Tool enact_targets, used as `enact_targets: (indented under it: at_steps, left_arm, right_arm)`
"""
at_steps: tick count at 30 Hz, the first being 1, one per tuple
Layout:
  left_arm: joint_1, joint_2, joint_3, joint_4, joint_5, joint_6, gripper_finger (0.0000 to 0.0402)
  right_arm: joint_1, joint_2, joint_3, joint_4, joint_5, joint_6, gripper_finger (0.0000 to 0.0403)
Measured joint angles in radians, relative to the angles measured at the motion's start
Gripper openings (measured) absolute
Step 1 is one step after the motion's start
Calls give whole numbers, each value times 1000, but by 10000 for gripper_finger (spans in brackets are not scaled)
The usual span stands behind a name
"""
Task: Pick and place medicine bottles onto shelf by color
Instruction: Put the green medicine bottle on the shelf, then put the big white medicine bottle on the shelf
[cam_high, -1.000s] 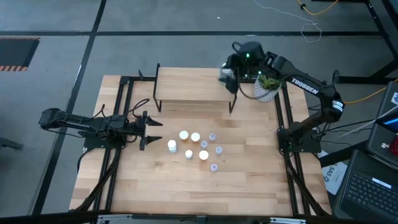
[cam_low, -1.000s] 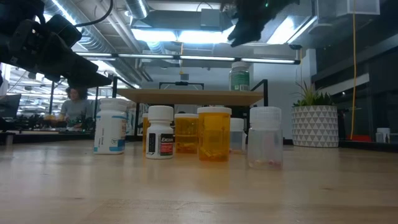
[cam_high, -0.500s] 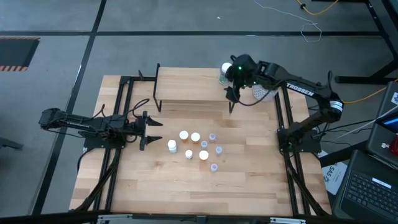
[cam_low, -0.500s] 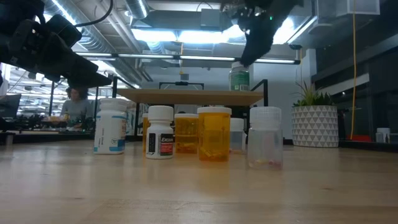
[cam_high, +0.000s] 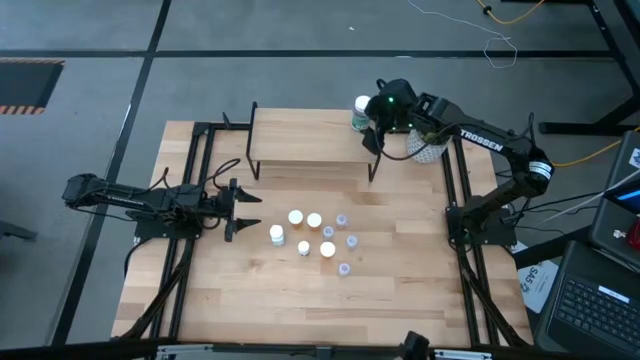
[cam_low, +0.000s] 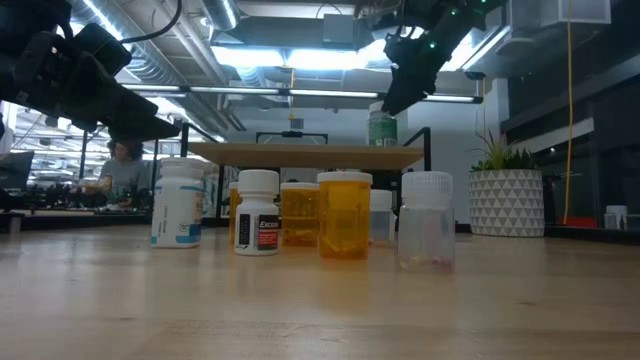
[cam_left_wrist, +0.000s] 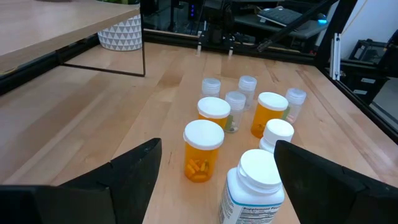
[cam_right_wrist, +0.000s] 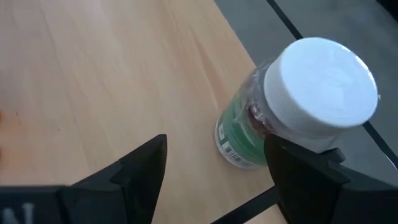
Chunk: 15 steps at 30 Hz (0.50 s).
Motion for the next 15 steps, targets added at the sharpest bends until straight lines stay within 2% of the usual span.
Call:
enact_targets:
  at_steps: [7, 13, 15]
  left_arm:
    - [0, 0, 0, 0, 0, 0, 308]
    - [0, 0, 0, 0, 0, 0, 308]
    - [0, 0, 0, 0, 0, 0, 308]
  right_arm:
    - [4, 0, 0, -3, -16, 42, 270]
    - [117, -5, 0, -47, -196, 125, 270]
    - [186, -3, 0, -48, -215, 130, 270]
